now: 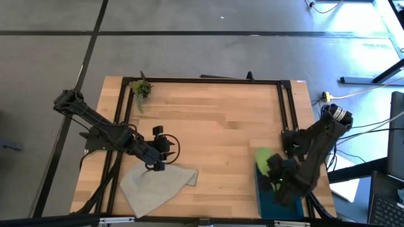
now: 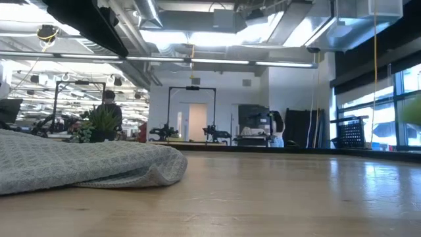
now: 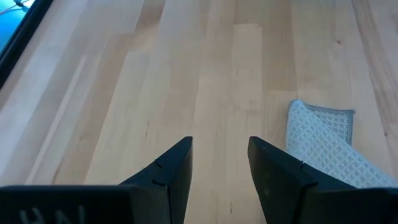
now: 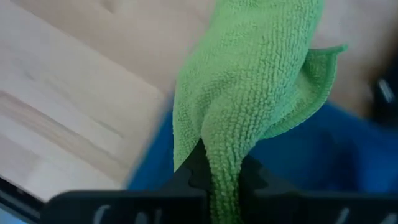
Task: Roll microfiber towels into tight, uniform cylinder then place into a basket
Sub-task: Put the folded green microfiber cloth into the bin
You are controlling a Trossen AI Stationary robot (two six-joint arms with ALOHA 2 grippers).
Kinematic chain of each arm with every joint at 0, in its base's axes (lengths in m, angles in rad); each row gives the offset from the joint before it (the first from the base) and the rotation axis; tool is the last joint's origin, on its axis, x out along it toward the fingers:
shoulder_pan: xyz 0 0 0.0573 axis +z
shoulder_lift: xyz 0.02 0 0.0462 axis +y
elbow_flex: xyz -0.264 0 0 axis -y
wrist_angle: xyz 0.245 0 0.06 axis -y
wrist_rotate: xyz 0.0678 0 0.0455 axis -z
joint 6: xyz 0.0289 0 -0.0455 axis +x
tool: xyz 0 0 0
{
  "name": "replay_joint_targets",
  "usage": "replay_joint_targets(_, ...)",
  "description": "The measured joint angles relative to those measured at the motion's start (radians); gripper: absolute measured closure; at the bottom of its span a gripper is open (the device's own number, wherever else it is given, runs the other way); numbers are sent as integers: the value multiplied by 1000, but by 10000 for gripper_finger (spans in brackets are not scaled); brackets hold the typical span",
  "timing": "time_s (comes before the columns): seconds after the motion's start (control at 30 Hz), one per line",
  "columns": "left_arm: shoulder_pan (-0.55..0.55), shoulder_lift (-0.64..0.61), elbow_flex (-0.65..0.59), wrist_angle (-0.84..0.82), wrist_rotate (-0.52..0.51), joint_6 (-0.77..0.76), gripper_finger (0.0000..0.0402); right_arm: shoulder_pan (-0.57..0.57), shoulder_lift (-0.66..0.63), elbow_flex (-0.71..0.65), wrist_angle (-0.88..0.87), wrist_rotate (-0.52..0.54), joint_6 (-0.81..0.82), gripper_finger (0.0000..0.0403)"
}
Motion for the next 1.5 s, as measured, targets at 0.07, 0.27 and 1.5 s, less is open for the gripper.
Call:
replay_joint_targets(0.07, 0, 0, 0, 0, -1, 0, 253, 45, 0, 0, -4, -38, 88, 381)
replay_joint_targets(0.27, 1, 0, 0, 0, -43, 0, 253, 127, 29, 1, 44, -101, 209, 380)
replay_joint_targets(1.5, 1, 0, 0, 0, -60, -1, 253, 43, 362, 1, 382, -74, 50, 330)
